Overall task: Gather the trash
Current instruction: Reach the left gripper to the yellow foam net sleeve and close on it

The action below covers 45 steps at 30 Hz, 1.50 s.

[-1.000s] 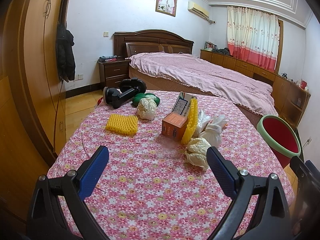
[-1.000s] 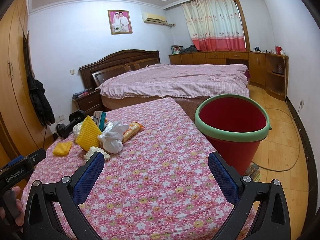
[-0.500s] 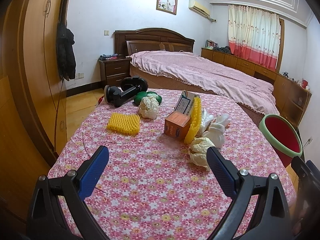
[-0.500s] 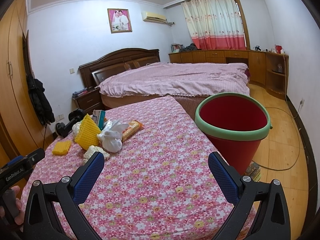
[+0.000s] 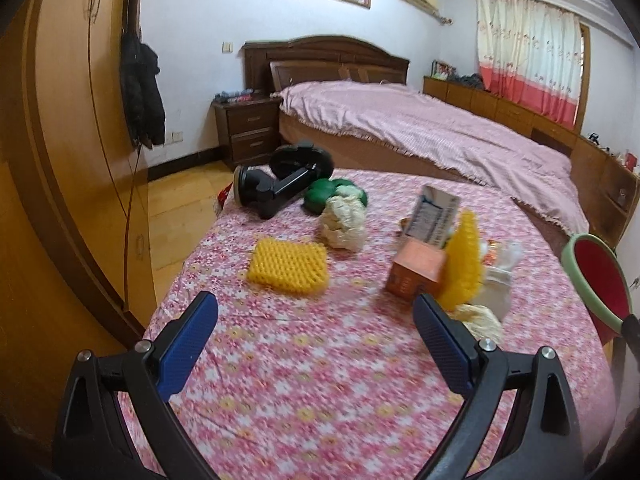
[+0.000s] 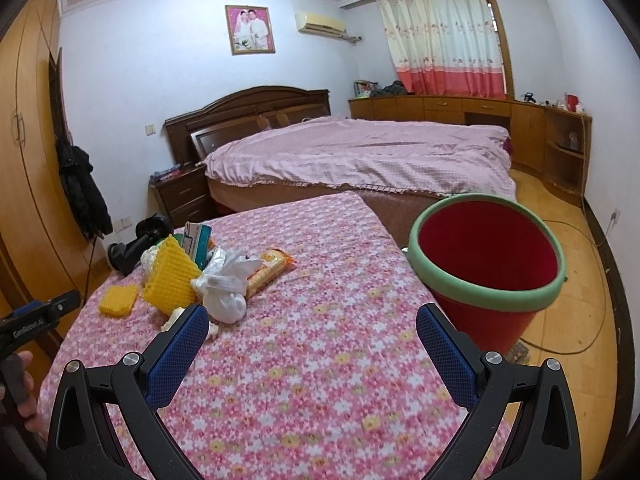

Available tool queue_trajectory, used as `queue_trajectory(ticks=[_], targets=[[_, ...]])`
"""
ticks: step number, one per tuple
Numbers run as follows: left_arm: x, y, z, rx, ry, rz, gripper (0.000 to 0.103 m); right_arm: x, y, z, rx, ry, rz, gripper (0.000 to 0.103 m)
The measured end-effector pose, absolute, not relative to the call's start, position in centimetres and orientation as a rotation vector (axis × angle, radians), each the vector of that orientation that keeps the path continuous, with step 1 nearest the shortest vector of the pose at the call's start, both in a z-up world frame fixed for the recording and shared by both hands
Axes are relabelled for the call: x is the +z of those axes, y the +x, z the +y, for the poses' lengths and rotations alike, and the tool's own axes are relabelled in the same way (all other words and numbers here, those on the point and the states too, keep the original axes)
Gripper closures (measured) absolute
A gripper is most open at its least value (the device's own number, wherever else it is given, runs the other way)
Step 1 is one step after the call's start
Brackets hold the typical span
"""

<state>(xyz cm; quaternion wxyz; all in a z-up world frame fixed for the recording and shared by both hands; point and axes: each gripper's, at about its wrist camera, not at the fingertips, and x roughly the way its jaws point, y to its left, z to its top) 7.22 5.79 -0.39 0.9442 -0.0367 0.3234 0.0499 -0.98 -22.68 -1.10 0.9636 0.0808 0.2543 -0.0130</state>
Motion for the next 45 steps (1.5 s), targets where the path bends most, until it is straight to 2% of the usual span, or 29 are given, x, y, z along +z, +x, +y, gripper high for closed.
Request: queue_trajectory(ticks=[7, 17, 20, 26, 28, 33, 36, 40, 45], targets=[[-2.5, 12.4, 7.7, 0.115, -0.096, 0.775, 0.007, -0.9, 2.0, -22.1, -0.004, 0.145, 0.552, 0.0], [-6.6, 18.9, 10.3, 0.154, -0.114, 0.913, 0.015, -1.8, 5.7, -21.2, 0.017, 0.139, 0.62, 0.0], [-7.6, 20.0, 11.0, 0.149, -0.144, 0.946, 0.02, -2.3, 6.8, -20.9, 0.015, 0.139, 0.645, 0.0], [-8.3, 20.6, 11.0, 0.096, -0.185, 0.947, 0.023, -3.4, 8.6, -20.4, 0.006, 0.13, 0.683, 0.0], [-8.3, 20.5, 10.6, 0.061, -0.178, 0.932, 0.031, -3.9, 9.1, -20.1, 0.004, 0.128, 0.702, 0.0], [-8.0, 20.3, 9.5, -0.047, -0.184, 0.906, 0.07, -4.8, 10.2, -19.2, 0.009, 0.118, 0.742, 0.0], [-7.9, 20.1, 8.9, -0.099, -0.191, 0.895, 0.082, -5.4, 10.8, -18.5, 0.02, 0.117, 0.772, 0.0], [-7.7, 19.7, 8.0, -0.155, -0.177, 0.872, 0.085, -6.3, 11.7, -17.9, 0.047, 0.136, 0.822, 0.001], [-7.5, 18.8, 7.0, -0.193, -0.146, 0.843, 0.085, -7.4, 13.2, -16.9, 0.087, 0.148, 0.876, 0.019]])
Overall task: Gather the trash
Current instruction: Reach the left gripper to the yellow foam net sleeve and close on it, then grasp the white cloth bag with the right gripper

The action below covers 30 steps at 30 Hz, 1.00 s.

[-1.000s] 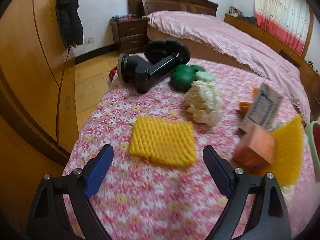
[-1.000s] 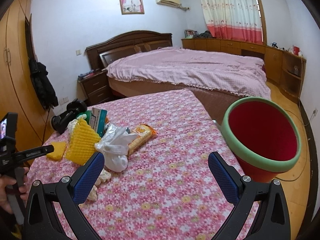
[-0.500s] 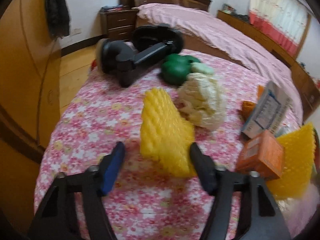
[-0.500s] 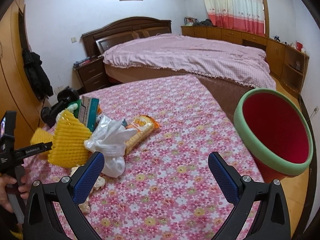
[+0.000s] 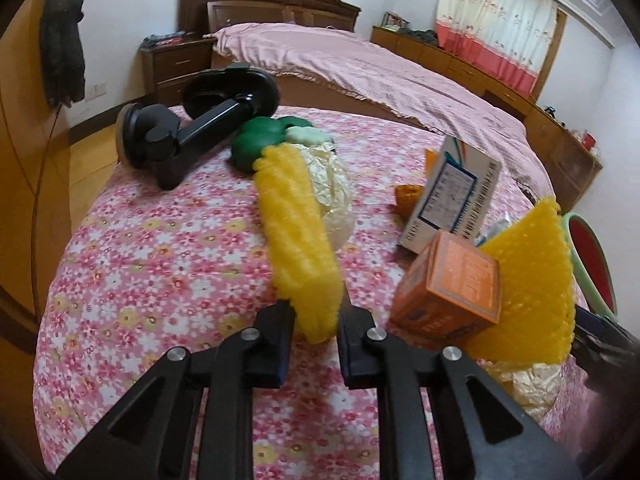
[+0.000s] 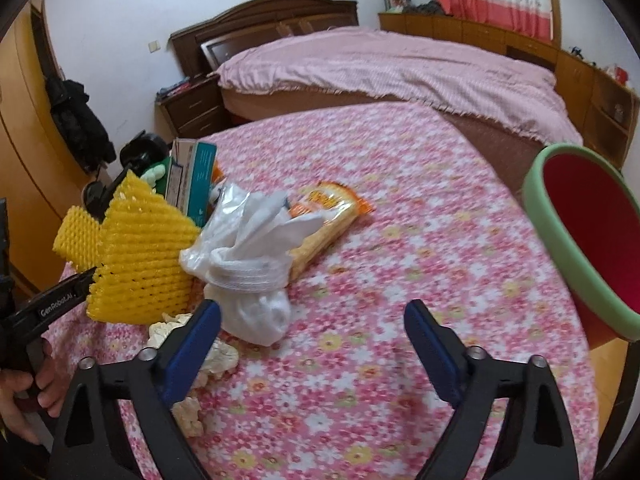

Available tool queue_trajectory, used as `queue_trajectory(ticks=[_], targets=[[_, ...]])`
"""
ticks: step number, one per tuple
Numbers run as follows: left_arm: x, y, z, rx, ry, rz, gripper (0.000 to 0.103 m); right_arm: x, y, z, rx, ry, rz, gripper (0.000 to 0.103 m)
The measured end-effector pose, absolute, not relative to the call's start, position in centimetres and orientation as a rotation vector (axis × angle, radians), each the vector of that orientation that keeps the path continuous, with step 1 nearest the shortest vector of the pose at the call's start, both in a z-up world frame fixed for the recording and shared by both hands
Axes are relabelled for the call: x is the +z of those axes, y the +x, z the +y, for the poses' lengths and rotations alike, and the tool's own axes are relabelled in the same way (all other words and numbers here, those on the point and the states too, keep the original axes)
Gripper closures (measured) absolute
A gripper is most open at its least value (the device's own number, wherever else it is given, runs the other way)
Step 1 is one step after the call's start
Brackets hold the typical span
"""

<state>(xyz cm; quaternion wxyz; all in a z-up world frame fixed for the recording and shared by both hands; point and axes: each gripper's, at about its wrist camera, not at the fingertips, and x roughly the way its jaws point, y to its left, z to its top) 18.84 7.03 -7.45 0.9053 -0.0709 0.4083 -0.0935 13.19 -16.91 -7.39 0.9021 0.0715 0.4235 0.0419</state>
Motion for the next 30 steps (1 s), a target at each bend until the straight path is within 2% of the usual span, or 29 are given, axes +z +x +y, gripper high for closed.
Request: queue_trajectory(ticks=[1, 3, 5, 9, 11, 14, 17, 24, 30], targets=[[-7.5, 18.8, 7.0, -0.198, -0.146, 0.84, 0.085, -7.6, 13.6, -16.6, 0.097, 0.149, 0.888, 0.026], [-7.4, 18.5, 7.0, -0.208, -0.147, 0.831, 0.085, -8.0, 14.0, -16.1, 0.118, 0.154, 0.908, 0.032], [-7.3, 18.2, 7.0, -0.217, -0.154, 0.825, 0.085, -8.3, 14.5, -15.5, 0.139, 0.153, 0.922, 0.045], [-7.2, 17.9, 7.4, -0.233, -0.179, 0.817, 0.085, -8.3, 14.7, -14.6, 0.151, 0.136, 0.923, 0.057], [-7.0, 17.6, 7.6, -0.242, -0.185, 0.812, 0.085, -8.4, 14.8, -14.3, 0.167, 0.147, 0.924, 0.07], [-6.6, 17.1, 7.6, -0.251, -0.187, 0.796, 0.085, -8.3, 14.6, -14.0, 0.171, 0.145, 0.913, 0.08], [-5.8, 16.3, 7.8, -0.251, -0.19, 0.771, 0.087, -7.9, 14.1, -13.9, 0.182, 0.149, 0.901, 0.085], [-3.3, 13.8, 7.9, -0.245, -0.211, 0.708, 0.09, -6.4, 11.7, -14.8, 0.18, 0.149, 0.847, 0.086], [-3.4, 13.7, 6.9, -0.221, -0.168, 0.756, 0.09, -5.4, 9.6, -16.4, 0.169, 0.178, 0.806, 0.086]])
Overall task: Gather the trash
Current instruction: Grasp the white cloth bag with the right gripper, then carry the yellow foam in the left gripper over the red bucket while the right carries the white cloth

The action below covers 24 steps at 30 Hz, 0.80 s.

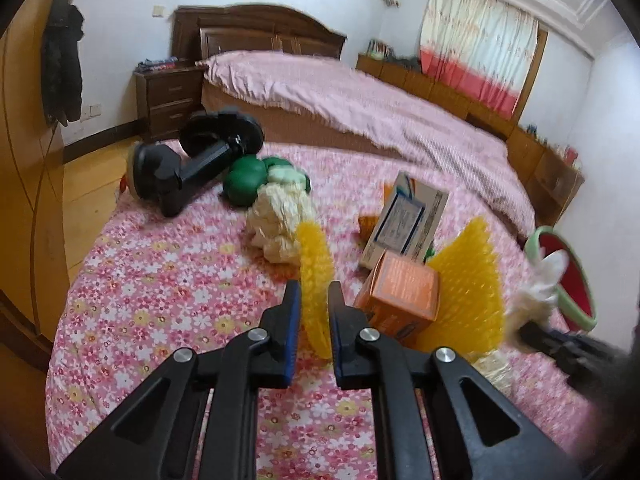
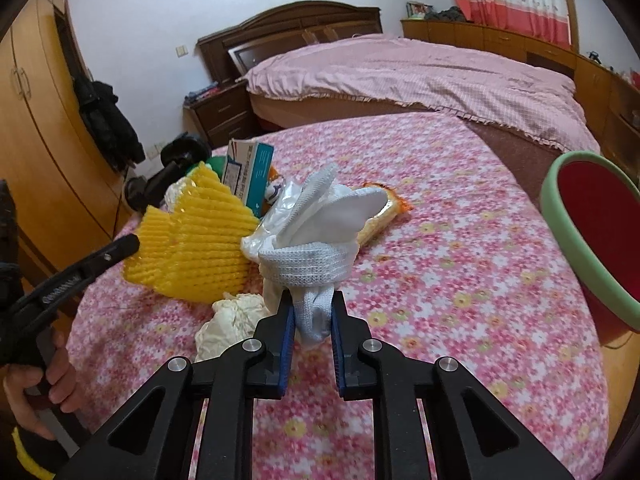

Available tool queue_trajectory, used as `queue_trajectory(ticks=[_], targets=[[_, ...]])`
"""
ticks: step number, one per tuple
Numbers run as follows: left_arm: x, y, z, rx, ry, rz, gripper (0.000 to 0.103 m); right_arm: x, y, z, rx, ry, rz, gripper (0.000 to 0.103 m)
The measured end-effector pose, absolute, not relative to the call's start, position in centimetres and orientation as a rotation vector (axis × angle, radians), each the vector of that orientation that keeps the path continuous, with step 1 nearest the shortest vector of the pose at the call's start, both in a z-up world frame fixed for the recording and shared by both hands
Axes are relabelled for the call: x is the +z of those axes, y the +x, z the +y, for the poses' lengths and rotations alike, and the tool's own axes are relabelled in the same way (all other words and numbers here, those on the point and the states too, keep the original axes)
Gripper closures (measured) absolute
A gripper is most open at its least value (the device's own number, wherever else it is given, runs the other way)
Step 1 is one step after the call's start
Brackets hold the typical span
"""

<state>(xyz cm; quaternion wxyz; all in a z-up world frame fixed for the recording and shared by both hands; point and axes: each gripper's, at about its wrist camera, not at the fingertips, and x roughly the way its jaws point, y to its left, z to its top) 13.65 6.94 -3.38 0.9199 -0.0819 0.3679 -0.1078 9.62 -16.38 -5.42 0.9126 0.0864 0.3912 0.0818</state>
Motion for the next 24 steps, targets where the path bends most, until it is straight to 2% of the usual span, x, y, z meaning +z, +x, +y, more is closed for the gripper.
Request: queue_trajectory(ticks=[7, 10, 24], targets=[[-5.3, 15.4, 6.0, -0.215, -0.177, 0.845, 0.089, -4.6, 8.1, -18.2, 0.154, 0.221, 0.777, 0.086], [-5.3, 15.4, 6.4, -0.215, -0.207, 0.841, 0.093, -4.4, 7.6, -18.9, 0.15, 0.235, 0.769, 0.086], [2.1, 11.6, 4.9, -0.265, -0.21, 0.664, 0.093, -2.8, 6.0, -22.5, 0.138, 0.292, 0.696, 0.086]])
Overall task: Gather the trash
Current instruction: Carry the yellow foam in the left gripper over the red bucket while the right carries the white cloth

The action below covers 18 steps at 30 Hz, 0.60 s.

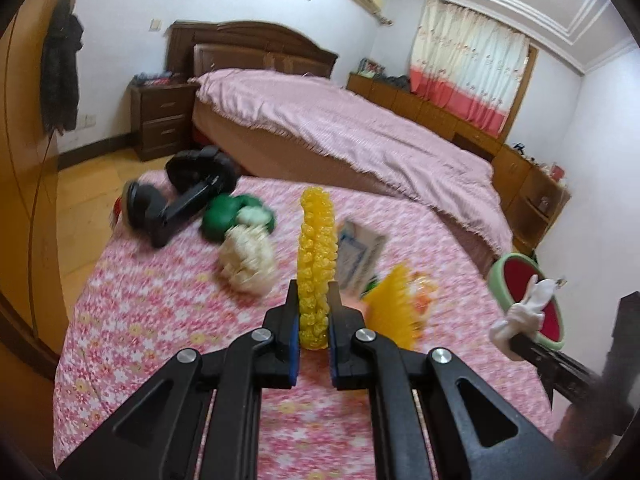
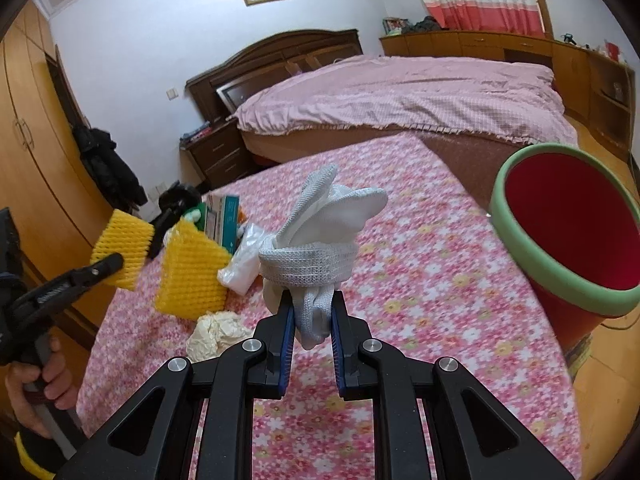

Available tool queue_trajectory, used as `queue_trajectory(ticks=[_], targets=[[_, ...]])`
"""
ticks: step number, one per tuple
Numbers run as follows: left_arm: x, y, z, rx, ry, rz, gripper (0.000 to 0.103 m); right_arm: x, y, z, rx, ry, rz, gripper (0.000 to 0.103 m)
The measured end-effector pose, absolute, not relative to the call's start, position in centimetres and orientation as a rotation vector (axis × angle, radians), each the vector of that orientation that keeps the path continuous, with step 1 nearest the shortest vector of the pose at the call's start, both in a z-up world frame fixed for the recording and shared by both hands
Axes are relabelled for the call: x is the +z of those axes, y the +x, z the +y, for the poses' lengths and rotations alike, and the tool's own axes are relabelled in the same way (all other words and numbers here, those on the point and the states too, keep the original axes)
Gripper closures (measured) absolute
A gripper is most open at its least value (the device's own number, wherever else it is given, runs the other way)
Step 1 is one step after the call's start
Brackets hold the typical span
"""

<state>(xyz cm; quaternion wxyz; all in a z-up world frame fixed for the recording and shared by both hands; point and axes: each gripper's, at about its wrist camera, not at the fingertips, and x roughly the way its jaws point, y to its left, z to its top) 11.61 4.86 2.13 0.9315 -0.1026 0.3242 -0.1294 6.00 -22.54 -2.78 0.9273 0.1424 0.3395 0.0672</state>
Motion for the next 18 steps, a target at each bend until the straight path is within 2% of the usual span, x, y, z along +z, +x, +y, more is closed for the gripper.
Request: queue_trajectory(ticks=[6, 18], targets=[[4.1, 11.5, 0.6, -0.364, -0.184, 0.647, 0.093, -1.3, 4.8, -25.9, 0.08, 0.311, 0.647, 0.086], [4.5, 12.9, -11.5, -0.565, -0.115, 0.704, 0.093, -0.7, 2.9, -34.9, -0.08, 0.387, 0.599, 0.086]])
